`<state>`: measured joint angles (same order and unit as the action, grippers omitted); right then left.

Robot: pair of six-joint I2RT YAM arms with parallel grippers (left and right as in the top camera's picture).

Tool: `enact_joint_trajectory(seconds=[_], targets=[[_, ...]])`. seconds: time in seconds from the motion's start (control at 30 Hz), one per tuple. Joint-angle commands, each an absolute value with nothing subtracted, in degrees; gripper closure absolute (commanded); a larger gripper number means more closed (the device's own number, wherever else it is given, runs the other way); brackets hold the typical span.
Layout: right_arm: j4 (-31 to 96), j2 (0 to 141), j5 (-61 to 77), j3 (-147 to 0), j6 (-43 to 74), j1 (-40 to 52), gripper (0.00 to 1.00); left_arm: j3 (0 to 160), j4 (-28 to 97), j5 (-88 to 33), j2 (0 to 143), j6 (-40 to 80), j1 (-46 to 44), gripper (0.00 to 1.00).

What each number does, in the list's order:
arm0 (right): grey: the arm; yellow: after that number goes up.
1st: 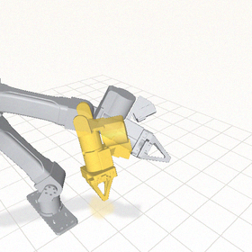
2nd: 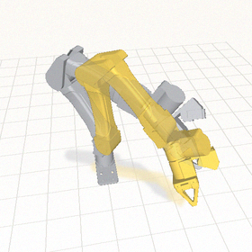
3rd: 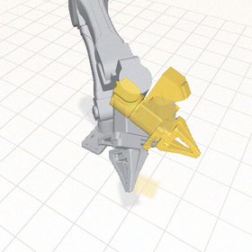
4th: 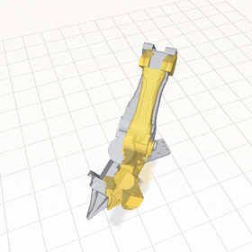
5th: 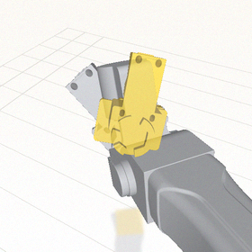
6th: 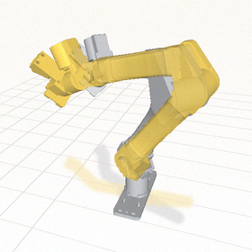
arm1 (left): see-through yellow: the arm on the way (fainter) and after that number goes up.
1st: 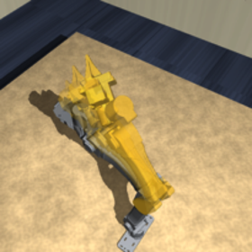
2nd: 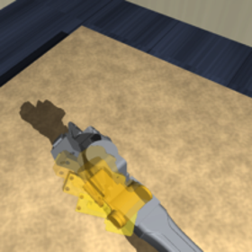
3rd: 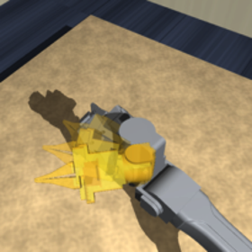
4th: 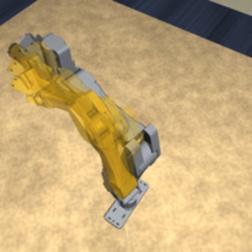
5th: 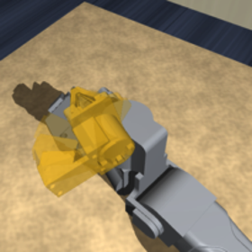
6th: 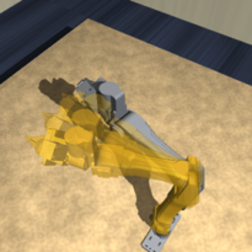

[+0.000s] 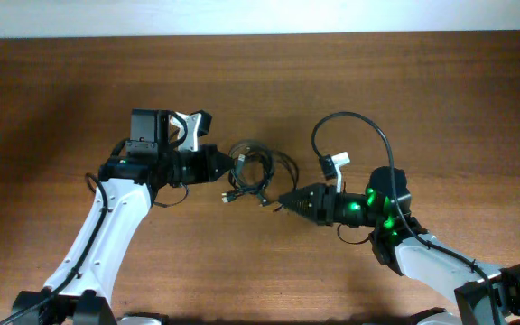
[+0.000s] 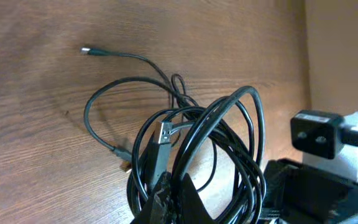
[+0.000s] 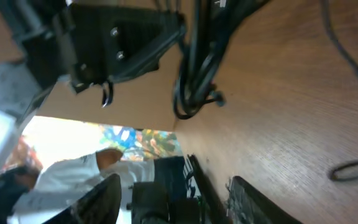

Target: Untangle cables

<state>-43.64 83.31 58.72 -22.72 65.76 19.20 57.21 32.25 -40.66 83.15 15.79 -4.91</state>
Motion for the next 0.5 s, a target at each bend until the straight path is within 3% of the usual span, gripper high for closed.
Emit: enact_joint_trajectory(seconds=[0.0,0.1,0.2,0.23,0.27,0.3,0.33,0.47], targets=[[-43.0,83.0,48.5,-23.2,71.4,22.5,0.42,57.1,31.9,-39.2,83.7,21.5,-5.7,1.00],[-43.2,83.0,37.1,-23.5,72.5,29.1,0.41,57.1,31.9,-39.1,83.7,21.5,-10.2,1.00],[-43.7,83.0,35.4,-25.5,74.1,29.6,0.44,57.1,32.0,-38.1,83.7,21.5,-12.8,1.00],[-43.7,83.0,35.4,-26.1,74.0,29.6,0.50,57.1,32.0,-38.1,83.7,21.7,-13.3,1.00],[-43.7,83.0,35.2,-26.4,74.0,29.6,0.65,57.1,32.0,-38.1,83.7,21.7,-14.0,1.00],[-43.4,83.0,35.0,-26.5,74.0,29.5,0.86,57.1,32.1,-38.1,83.7,21.6,-14.3,1.00],[-43.0,83.0,34.8,-26.5,73.9,29.6,0.96,57.1,32.1,-38.1,83.7,21.6,-14.3,1.00],[-43.9,83.0,39.8,-26.5,69.6,29.5,0.96,57.1,33.3,-31.7,83.7,21.6,-14.2,1.00]])
